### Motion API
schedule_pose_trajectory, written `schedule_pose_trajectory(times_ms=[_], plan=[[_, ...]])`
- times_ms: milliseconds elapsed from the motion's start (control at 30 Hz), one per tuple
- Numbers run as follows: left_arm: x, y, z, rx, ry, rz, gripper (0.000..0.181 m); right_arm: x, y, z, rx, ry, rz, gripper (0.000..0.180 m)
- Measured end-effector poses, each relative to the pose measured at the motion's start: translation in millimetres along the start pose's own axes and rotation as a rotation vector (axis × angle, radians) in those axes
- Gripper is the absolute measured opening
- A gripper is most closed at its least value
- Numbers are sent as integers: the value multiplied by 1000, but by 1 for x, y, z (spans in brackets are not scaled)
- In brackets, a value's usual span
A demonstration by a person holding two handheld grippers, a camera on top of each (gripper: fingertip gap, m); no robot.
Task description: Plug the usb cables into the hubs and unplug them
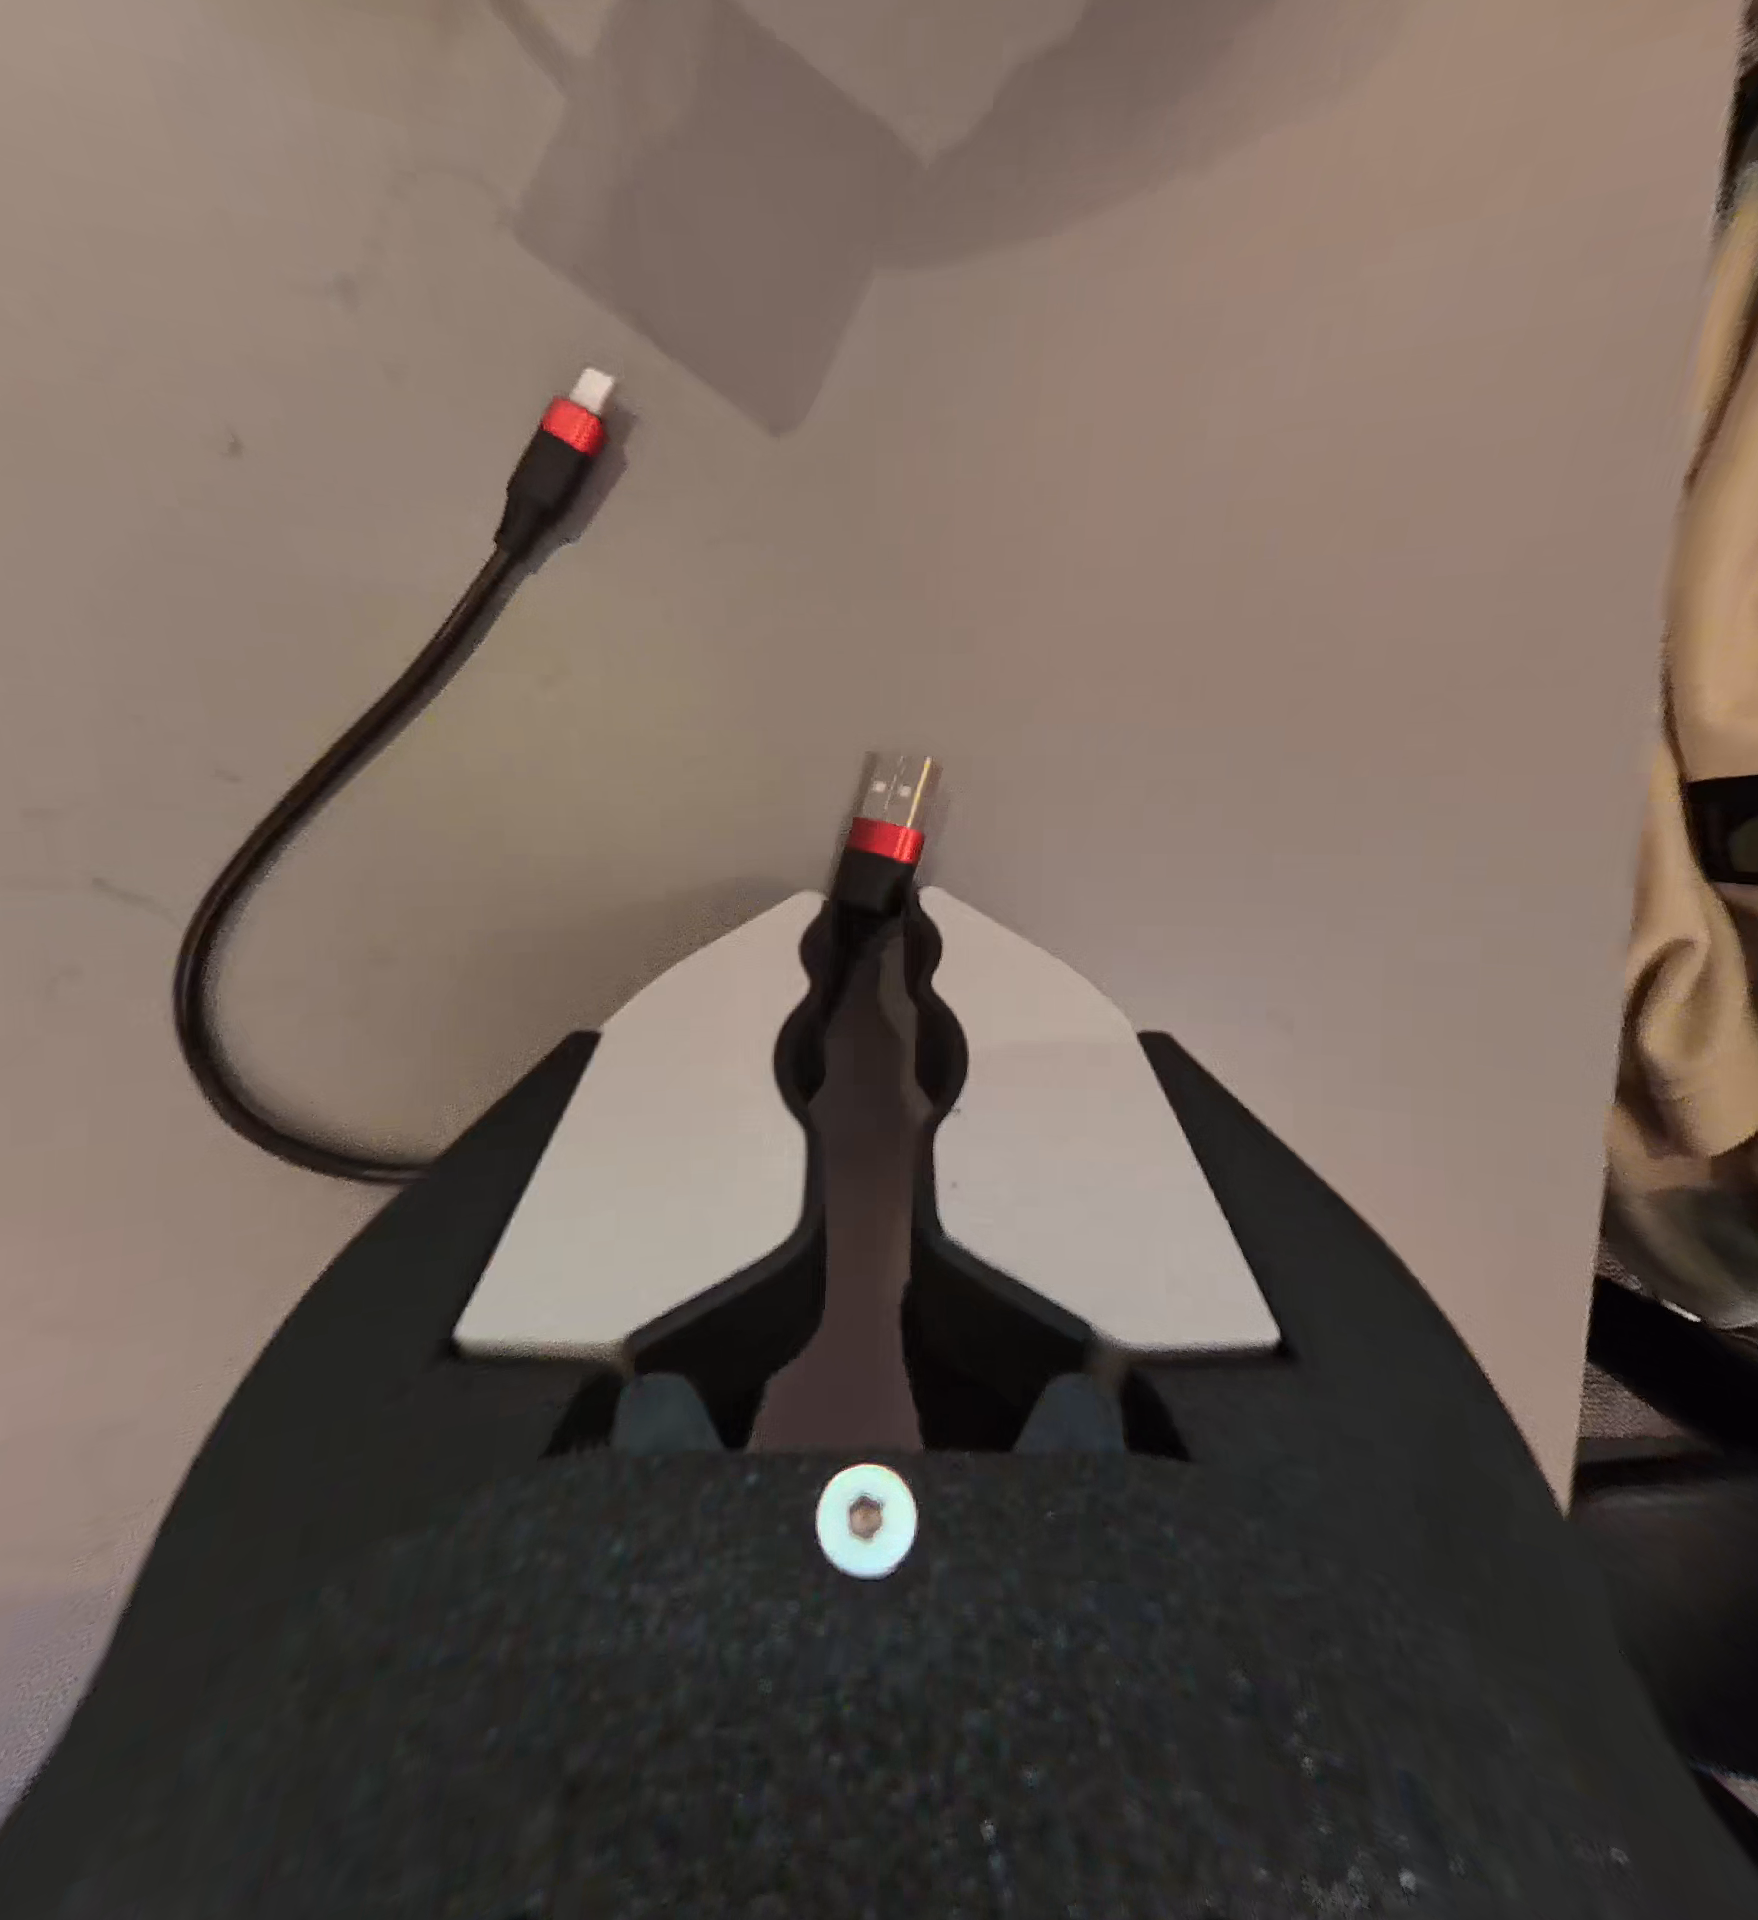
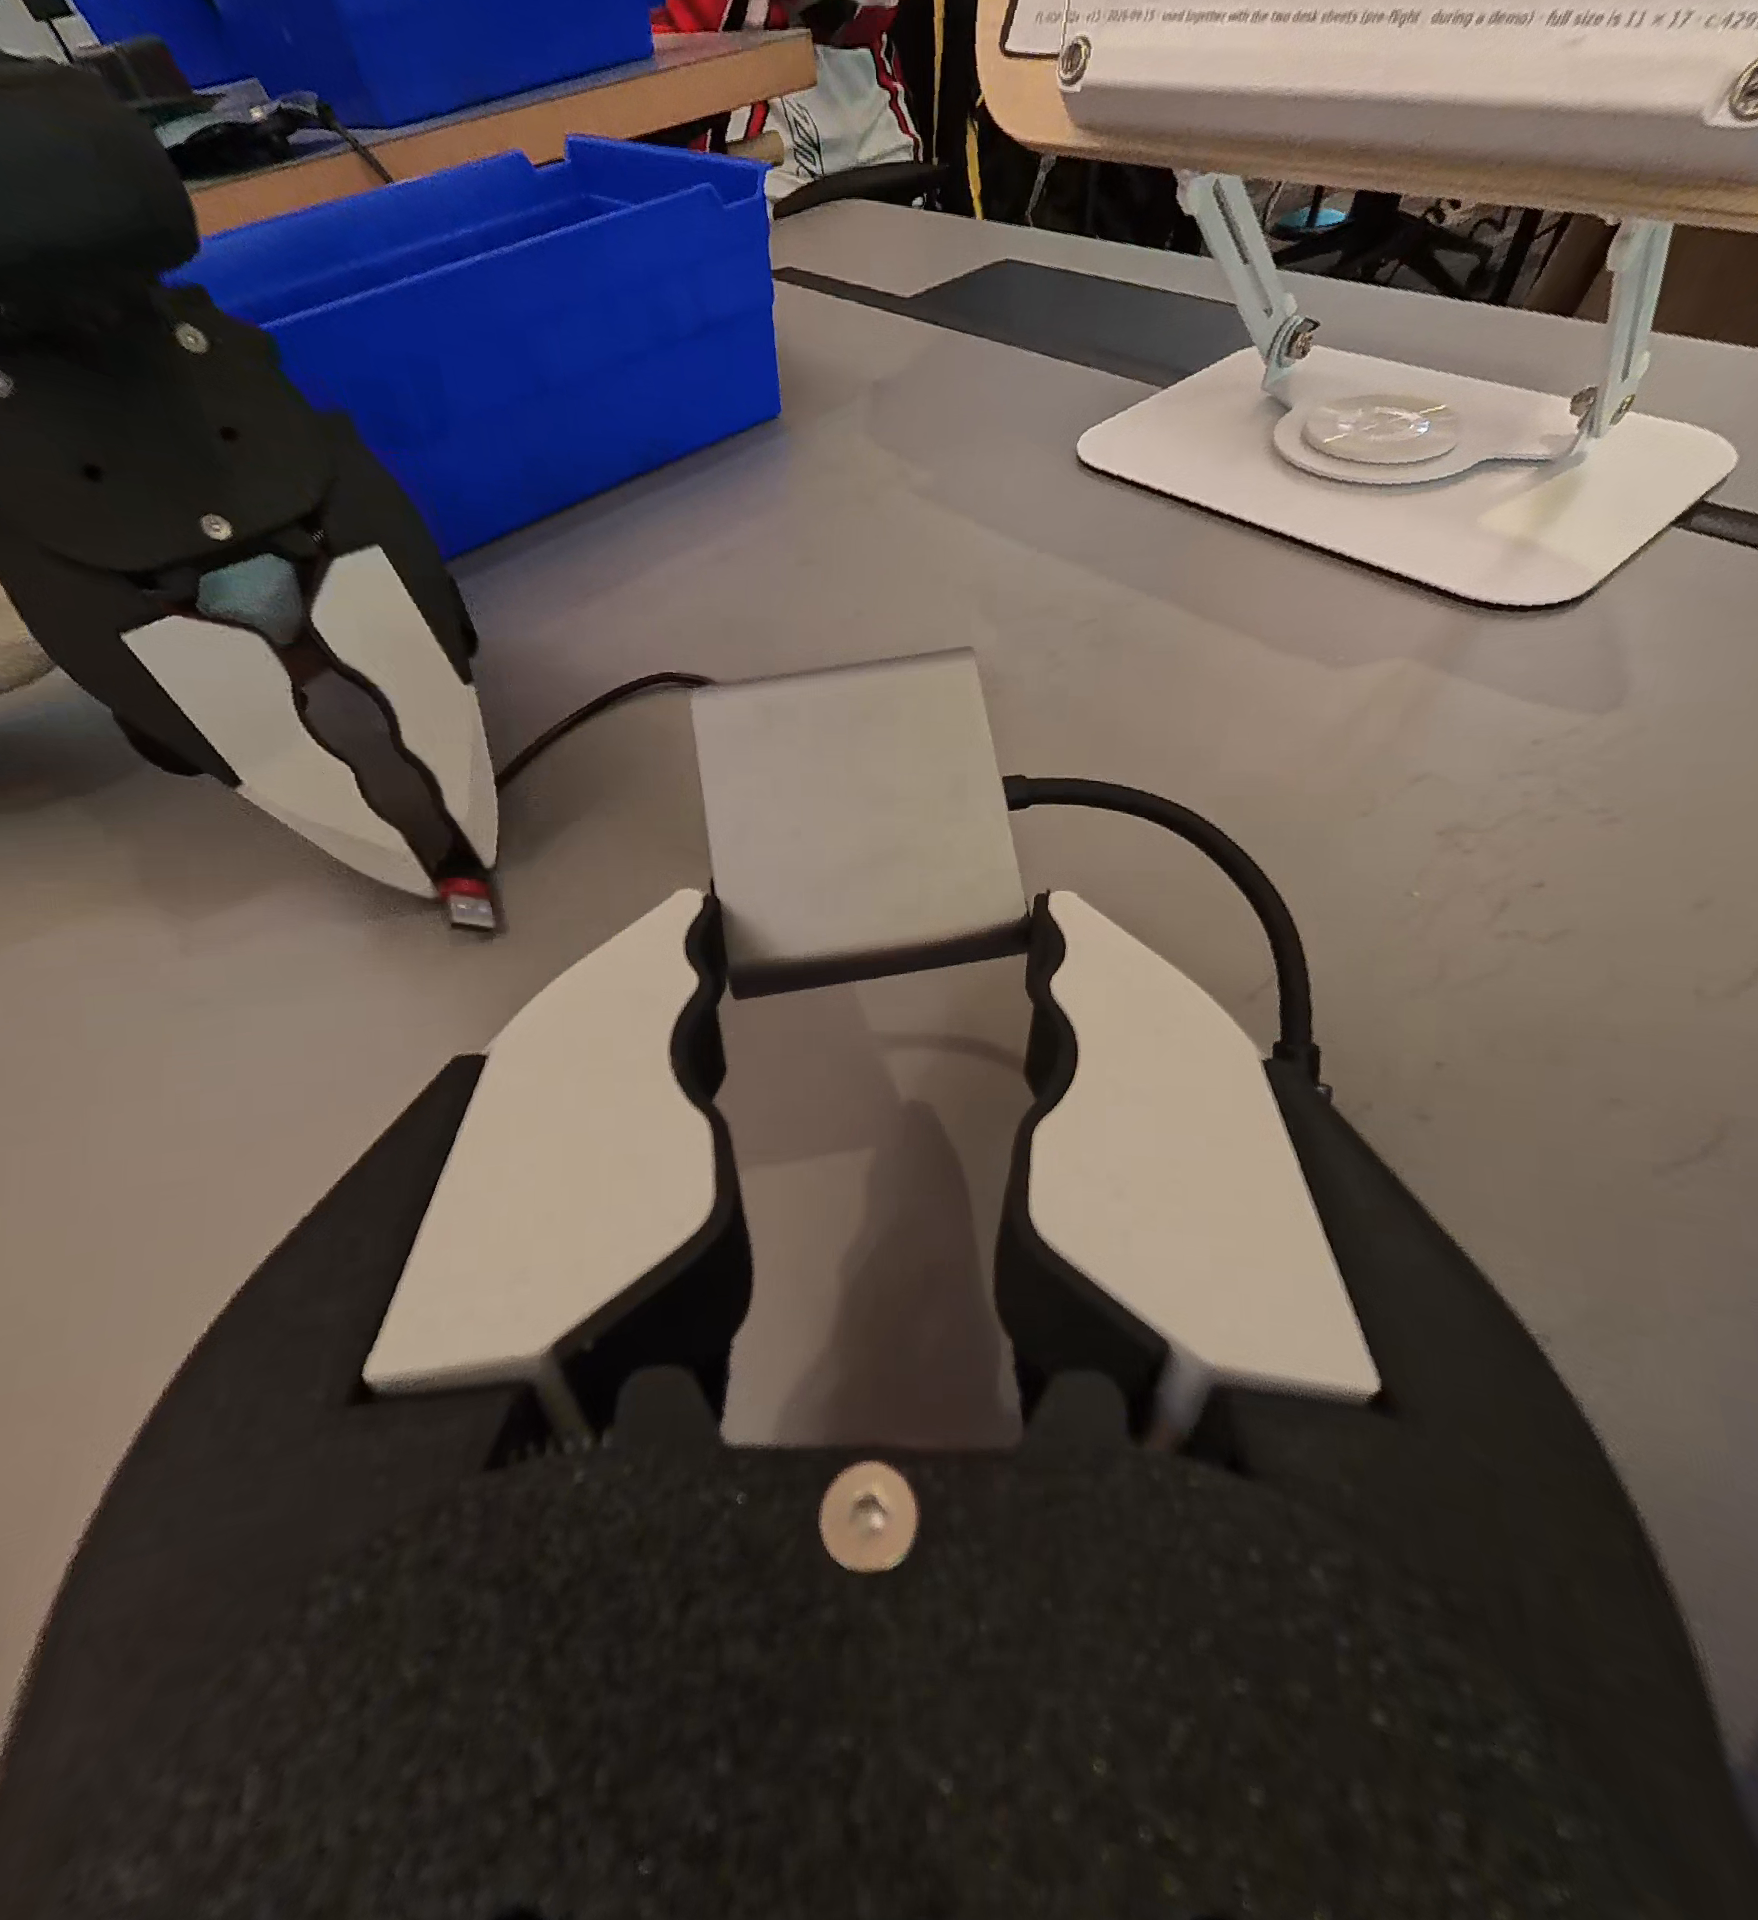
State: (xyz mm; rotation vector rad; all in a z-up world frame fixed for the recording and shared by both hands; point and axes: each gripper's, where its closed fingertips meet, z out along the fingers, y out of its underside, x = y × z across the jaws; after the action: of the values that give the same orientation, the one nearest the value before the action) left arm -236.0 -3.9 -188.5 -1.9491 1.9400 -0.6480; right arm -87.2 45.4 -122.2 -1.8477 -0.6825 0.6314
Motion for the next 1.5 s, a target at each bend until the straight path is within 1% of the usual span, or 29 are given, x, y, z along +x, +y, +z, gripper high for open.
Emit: schedule_pose_trajectory(times_ms=[133, 233, 367, 500, 567, 633, 767, 833, 933, 1000, 1033, 1133, 1200, 1300, 1500], plan=[[2, -1, 0, 45, 26, -29, 10, 2, 0, -2, 9, -7, 26, 56], [-9, -4, -4, 71, -52, -62, 10, 3, 0, -3, 14, -14, 44, 56], [-16, -27, -20, 179, -146, -153, 10, 5, -1, -4, 19, -17, 72, 56], [-10, -44, -28, 263, -146, -280, 10, 5, -2, -4, 24, -9, 62, 56], [-4, -51, -32, 305, -122, -331, 10, 4, -2, -3, 23, -9, 56, 56], [5, -59, -34, 343, -64, -383, 10, 4, -1, -3, 19, -7, 52, 56], [29, -75, -41, 455, 156, -490, 10, 5, -2, -4, 27, 0, 51, 56], [34, -75, -42, 477, 241, -535, 10, 6, -2, -4, 26, 4, 51, 56], [28, -68, -43, 489, 232, -547, 10, 6, -4, -6, 36, 3, 48, 56], [20, -62, -40, 468, 157, -536, 10, 5, -3, -5, 32, -3, 54, 56], [14, -56, -37, 436, 81, -509, 10, 5, -2, -5, 30, -6, 59, 56], [-16, -29, -30, 242, -311, -358, 10, 6, -3, -5, 34, -2, 56, 56], [-26, -18, -30, 141, -489, -263, 10, 6, -2, -5, 28, 1, 51, 56], [-28, -14, -26, 81, -583, -197, 10, 5, -1, -4, 18, 7, 33, 56], [-27, -8, -20, 26, -622, -156, 10, 3, 5, 0, -22, 33, -23, 56]])
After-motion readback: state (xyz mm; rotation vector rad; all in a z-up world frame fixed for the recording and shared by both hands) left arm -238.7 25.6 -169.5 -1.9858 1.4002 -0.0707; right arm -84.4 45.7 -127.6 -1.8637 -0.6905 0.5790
